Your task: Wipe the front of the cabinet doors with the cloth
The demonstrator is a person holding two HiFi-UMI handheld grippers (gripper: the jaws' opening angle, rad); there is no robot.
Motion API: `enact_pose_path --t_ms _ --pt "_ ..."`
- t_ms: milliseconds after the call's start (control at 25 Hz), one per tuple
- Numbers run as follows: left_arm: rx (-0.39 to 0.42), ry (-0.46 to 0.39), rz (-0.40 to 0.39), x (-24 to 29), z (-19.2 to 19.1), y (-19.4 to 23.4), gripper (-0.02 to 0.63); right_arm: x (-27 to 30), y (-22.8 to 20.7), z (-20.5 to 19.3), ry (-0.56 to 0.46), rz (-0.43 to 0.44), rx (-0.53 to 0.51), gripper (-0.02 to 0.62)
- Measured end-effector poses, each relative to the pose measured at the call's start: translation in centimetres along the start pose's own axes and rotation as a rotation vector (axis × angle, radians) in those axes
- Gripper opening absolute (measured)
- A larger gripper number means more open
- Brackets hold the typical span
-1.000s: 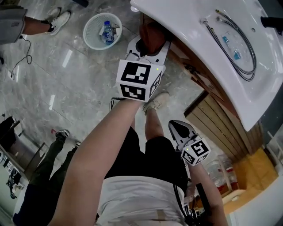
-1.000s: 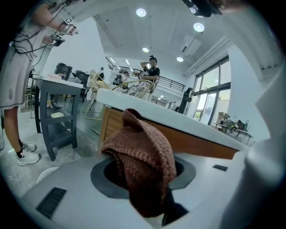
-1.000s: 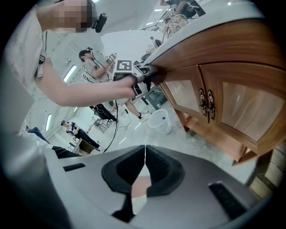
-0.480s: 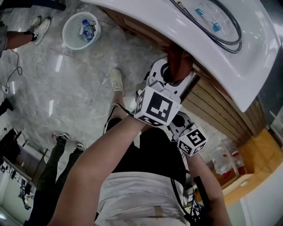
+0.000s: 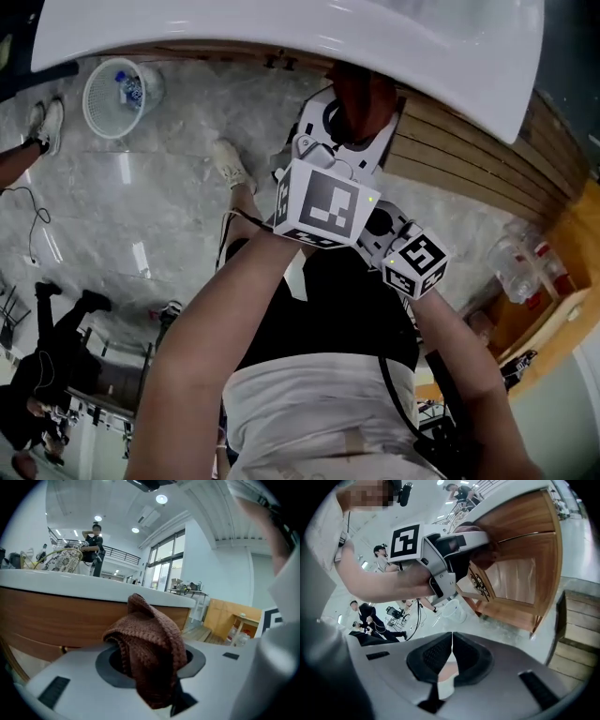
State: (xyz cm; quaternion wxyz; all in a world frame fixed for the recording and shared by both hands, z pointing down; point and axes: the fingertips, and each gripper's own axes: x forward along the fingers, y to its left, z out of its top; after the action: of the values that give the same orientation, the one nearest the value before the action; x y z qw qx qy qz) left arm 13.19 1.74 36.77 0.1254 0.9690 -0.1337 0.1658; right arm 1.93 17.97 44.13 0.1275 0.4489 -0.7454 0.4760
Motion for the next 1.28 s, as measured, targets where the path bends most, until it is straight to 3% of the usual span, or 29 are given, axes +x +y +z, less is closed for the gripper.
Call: enact_pose_path --t_ms 360,640,760,920,1120,1280 --pt "0.132 0.049 -0.213 5.4 -0.3 -8.2 0.172 -3.2 -1.9 -1.2 -0.083 -0.086 0.076 0.014" --pt "0.172 0.076 -0.347 9.0 -1.6 -13.0 0.172 -5.0 -2.8 -3.2 -0.11 -0.143 0.128 0.014" --pt "0.118 0.103 -0.389 10.3 -2.2 -14.4 0.172 -5.3 -2.5 -3.9 -0.098 -0.148 0.134 0.014" --pt "-0.019 0.135 -0.347 9.7 -3.2 -12.1 0.17 -4.6 -1.8 -3.2 -0.085 -0.117 0.101 0.014" --pt "-0.149 0.177 -0.203 7.3 -5.7 -4.6 0.17 -1.9 -0.7 -1.3 -0.073 -0.042 0.046 0.014" --pt "-0.219 0.151 -0.07 4.3 -5.9 1.4 0.169 -0.5 0.2 -0.1 -0.058 -0.011 0.019 0.014"
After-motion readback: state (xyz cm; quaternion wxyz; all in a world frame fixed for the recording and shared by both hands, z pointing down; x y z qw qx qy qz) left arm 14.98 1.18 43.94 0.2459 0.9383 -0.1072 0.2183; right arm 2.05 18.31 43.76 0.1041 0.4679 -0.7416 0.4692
